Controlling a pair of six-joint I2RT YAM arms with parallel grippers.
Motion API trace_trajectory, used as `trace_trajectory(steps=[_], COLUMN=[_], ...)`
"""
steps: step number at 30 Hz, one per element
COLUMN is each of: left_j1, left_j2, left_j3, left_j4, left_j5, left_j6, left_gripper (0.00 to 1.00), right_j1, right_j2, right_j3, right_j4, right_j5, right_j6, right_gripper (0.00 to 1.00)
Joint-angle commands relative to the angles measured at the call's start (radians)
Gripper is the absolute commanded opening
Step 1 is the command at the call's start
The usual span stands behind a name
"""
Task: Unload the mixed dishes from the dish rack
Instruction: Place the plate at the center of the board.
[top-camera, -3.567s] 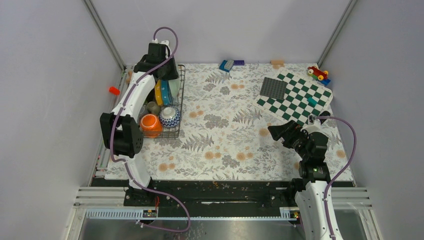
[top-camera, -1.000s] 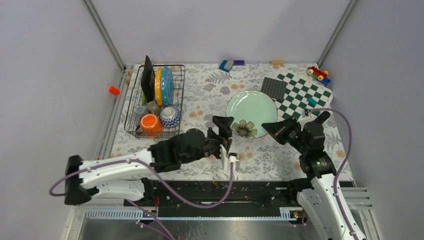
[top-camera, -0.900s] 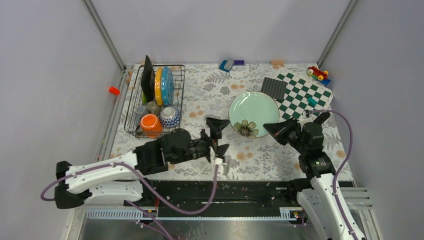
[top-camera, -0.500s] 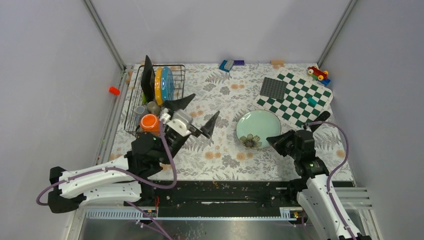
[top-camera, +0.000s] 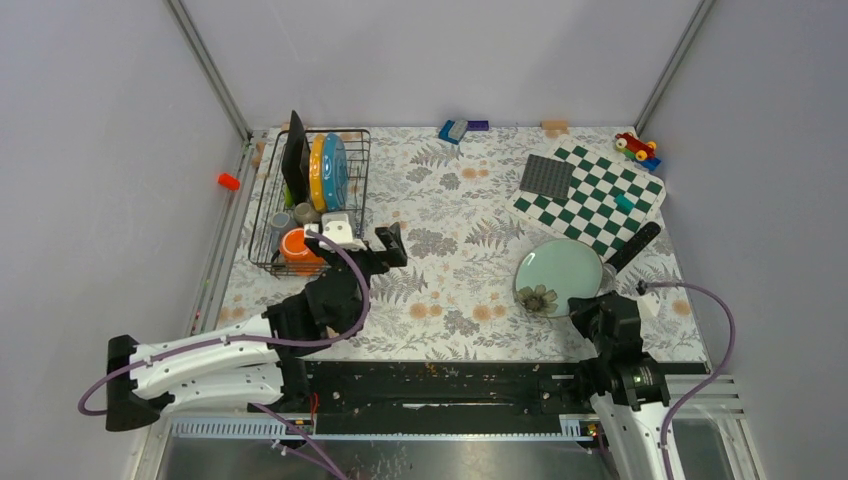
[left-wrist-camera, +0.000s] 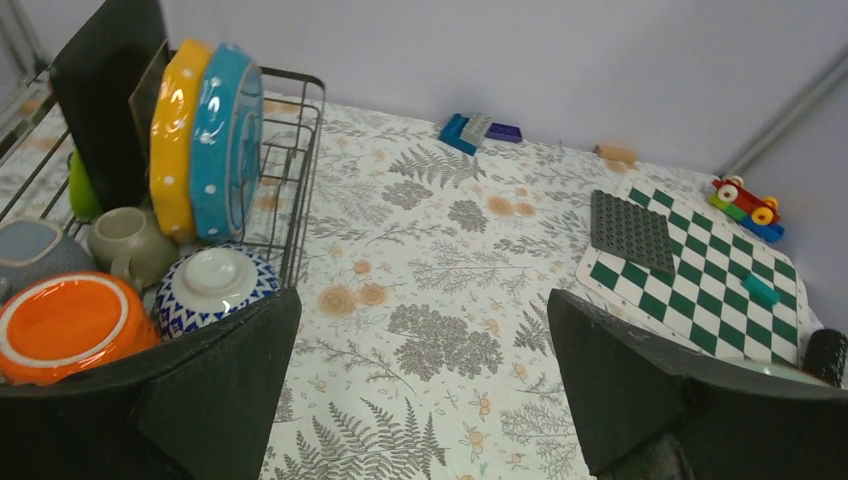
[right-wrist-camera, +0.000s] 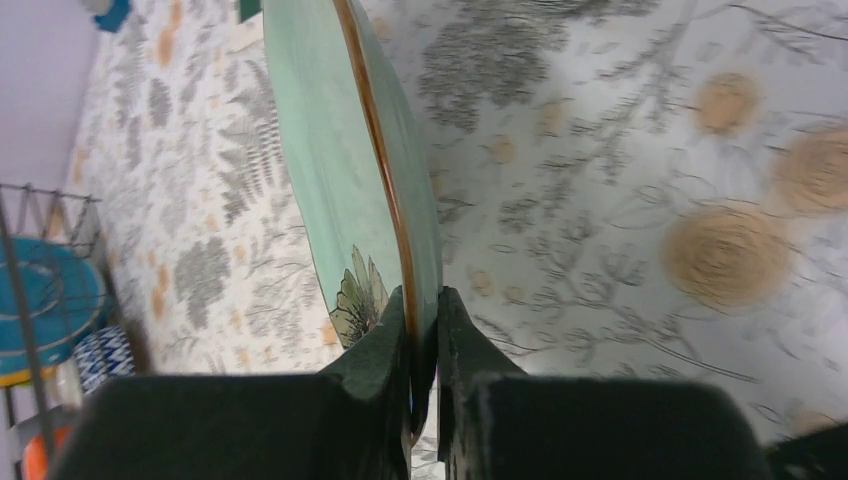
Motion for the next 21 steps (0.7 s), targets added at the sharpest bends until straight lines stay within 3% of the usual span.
trace_trajectory(steps=[1, 9, 21], left_j1=[0.054, 0.097, 0.114], left_j2=[-0.055, -0.062, -0.023], left_j3=[-0.02, -0.029, -0.021], left_j4=[-0.131, -0.245, -0.302], left_j5=[-0.02, 0.0, 0.001], left_j6=[-0.226, -0.321, -0.364], left_gripper=[0.99, 0.99, 0.99], right_j1=[-0.005, -0.005, -0.004], right_j2=[-0.082, -0.058, 0.032], right_j3=[0.07, 0.034, -0.014], right_j4=[-0.125, -0.193, -0.171], right_j5=[0.136, 0.074, -0.001], right_j6=[0.017, 0.058, 0.086], right_gripper=[0.01, 0.04, 0.28])
